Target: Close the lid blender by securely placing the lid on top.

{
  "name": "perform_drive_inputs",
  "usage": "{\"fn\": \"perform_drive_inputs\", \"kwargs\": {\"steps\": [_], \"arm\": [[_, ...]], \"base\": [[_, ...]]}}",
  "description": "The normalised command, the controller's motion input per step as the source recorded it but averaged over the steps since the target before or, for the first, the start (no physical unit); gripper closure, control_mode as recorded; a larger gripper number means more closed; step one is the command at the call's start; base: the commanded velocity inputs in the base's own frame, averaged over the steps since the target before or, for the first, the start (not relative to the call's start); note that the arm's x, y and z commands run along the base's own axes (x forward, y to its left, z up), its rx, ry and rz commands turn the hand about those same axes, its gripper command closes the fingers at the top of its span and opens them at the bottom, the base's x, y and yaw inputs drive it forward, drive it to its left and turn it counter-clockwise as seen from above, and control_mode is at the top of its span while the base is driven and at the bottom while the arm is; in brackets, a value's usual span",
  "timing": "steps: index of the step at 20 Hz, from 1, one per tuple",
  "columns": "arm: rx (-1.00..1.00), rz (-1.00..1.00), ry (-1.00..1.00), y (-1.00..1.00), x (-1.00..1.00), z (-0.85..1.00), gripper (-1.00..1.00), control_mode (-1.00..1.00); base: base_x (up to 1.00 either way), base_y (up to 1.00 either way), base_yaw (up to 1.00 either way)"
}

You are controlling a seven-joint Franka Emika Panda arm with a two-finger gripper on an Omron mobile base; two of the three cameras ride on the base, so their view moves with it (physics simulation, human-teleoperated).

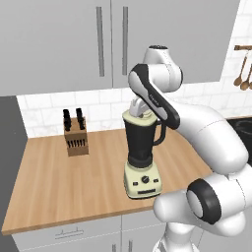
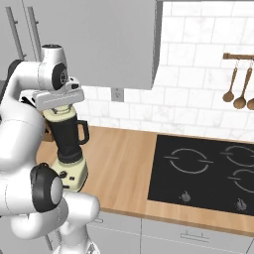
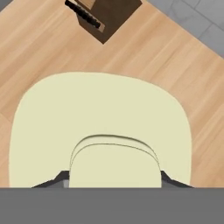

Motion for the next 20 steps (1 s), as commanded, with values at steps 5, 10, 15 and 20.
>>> {"fn": "perform_drive_inputs", "kwargs": {"steps": [5,10,15,20], "arm": [[0.0,0.0,0.0,0.0,-0.01,-0.49,-1.0,-1.0],[-0.02,0.0,0.0,0.0,-0.17,-0.52,-1.0,-1.0],[-0.01,0.0,0.0,-0.03,-0.22,-0.44,-1.0,-1.0],[0.0,0.0,0.0,-0.09,-0.23,-0.23,-1.0,-1.0]], "base": [[0.0,0.0,0.0],[0.0,0.0,0.0],[0.0,0.0,0.0],[0.0,0.0,0.0]]}}
